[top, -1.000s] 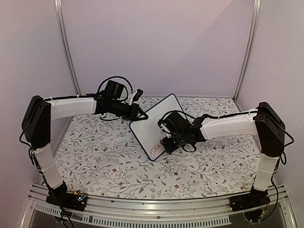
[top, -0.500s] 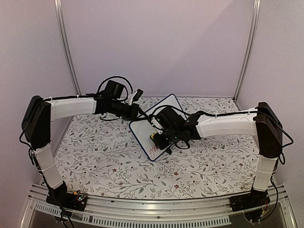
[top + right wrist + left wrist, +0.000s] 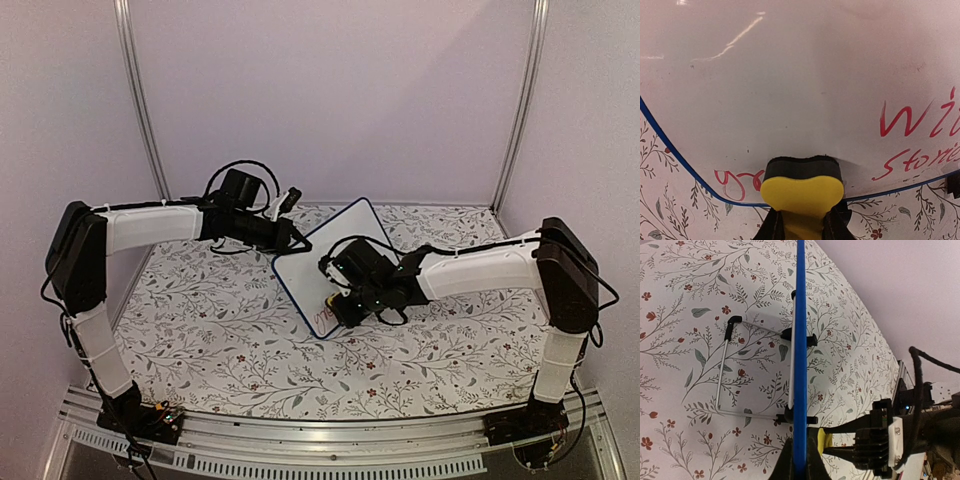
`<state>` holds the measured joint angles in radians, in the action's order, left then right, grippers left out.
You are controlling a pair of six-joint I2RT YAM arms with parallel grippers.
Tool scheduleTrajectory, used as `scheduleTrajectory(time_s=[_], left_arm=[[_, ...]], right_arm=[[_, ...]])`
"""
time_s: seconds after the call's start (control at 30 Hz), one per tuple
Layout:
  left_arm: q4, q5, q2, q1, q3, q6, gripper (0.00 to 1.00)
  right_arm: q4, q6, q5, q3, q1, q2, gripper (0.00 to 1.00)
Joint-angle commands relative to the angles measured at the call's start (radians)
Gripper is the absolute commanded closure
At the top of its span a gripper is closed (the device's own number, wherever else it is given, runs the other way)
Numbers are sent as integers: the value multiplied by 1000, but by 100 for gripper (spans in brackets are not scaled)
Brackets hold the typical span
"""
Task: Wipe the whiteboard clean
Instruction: Erase the whiteboard at the center of the board.
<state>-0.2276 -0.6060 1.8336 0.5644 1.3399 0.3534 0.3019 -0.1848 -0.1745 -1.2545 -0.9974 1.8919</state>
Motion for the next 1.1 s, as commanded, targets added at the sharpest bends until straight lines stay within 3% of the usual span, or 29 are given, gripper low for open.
scheduleTrajectory(time_s=[0.0, 0.3, 0.8, 1.07], left_arm=[[-44, -16, -2, 33, -2, -32, 100], [-48, -12, -8, 33, -1, -35, 100], [-45, -21, 1, 32, -1, -32, 100], [-46, -17, -5, 33, -1, -32, 100]], right_arm=[[-16, 22, -1, -84, -9, 35, 85], [12, 79, -49, -195, -9, 74, 85], [20, 1, -77, 1, 29, 11, 85], [10, -10, -77, -71, 58, 31, 85]])
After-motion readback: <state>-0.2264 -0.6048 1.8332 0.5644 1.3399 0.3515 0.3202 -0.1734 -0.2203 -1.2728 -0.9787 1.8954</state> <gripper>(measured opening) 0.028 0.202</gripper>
